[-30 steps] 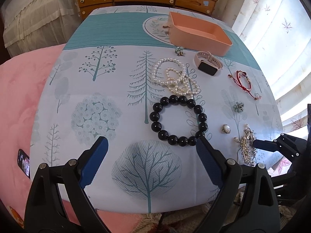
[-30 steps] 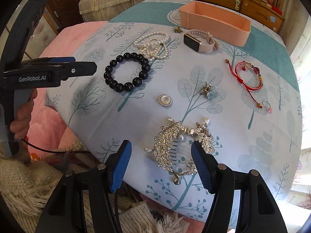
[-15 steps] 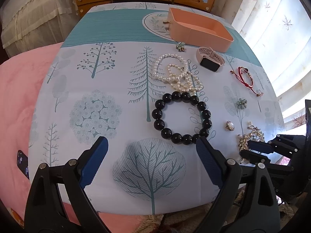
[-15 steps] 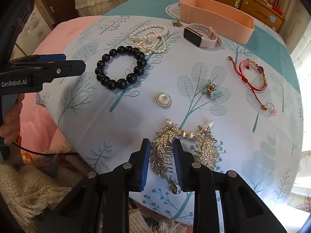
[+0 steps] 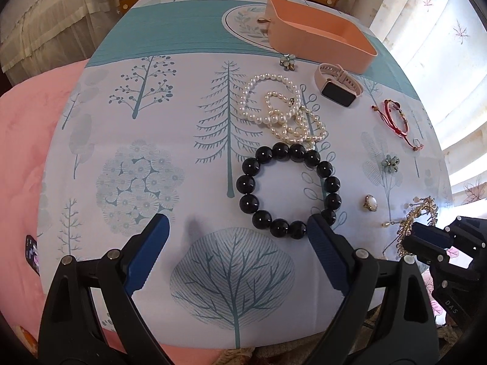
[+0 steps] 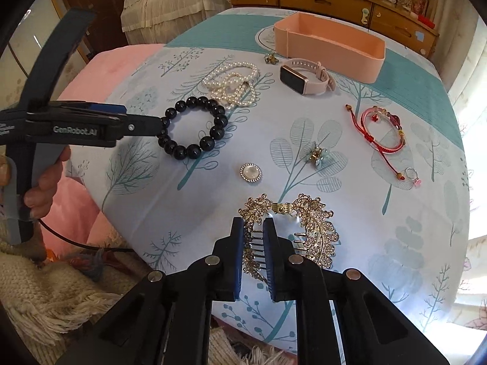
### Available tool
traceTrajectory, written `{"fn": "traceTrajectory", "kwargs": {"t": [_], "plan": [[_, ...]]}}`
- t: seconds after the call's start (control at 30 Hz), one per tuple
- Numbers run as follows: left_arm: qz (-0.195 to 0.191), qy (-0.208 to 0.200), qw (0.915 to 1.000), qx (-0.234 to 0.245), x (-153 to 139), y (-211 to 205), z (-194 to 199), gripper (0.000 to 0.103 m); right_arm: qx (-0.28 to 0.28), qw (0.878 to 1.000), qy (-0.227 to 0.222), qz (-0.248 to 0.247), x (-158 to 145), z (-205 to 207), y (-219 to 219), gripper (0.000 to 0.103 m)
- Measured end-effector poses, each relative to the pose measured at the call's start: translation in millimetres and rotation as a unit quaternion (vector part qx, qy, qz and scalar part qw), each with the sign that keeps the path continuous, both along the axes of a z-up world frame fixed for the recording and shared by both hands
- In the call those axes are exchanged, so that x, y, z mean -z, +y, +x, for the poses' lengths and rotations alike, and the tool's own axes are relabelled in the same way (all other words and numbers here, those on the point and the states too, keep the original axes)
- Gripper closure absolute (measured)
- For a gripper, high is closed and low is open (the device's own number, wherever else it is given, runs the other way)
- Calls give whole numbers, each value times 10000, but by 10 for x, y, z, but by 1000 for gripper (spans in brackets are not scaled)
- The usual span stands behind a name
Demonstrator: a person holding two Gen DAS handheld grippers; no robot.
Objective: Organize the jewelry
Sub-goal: 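Close the right tool on the gold comb and lift it while the left tool grasps the black bead bracelet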
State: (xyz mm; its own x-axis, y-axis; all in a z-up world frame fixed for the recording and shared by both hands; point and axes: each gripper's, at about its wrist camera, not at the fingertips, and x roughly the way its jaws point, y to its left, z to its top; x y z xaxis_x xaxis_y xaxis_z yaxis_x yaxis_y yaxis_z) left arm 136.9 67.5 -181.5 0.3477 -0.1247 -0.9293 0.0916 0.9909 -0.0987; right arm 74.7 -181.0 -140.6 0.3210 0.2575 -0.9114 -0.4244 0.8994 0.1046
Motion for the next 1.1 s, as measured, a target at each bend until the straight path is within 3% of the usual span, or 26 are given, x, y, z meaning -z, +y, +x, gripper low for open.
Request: {"fn": "traceTrajectory", "kwargs": {"t": [0.27,0.3,0.37,0.53,0.63,0.83,0.97,1.1], "plan": [[0,169,9999,-30,88,3,137,13,20,9997,-206,147,-153,-39,-66,91],[-39,197,9998,-33,99,6,162,17,36,9996,-220,173,-165,-37,-76,91],[-81,275,9996,-30,127,11,213,42,69,9994,-241,229,-183,-32,-101,91],[247,414,9988,17,183,-60,331,62,150,9990,-252,343,-193,-17,-165,91],[365,418,9983,166,179,-130,371,91,203,9986,-257,415,-186,-13,-212,91],[-193,520,9979,339,75,-186,392,91,317,9976,-289,544,-199,28,-309,91],[-394,52,9979,508,-334,-276,416,91,324,9970,-442,554,-303,105,-330,91],[-639,-577,9932,783,-937,-467,552,91,359,9951,-746,543,-542,280,-357,91]]}}
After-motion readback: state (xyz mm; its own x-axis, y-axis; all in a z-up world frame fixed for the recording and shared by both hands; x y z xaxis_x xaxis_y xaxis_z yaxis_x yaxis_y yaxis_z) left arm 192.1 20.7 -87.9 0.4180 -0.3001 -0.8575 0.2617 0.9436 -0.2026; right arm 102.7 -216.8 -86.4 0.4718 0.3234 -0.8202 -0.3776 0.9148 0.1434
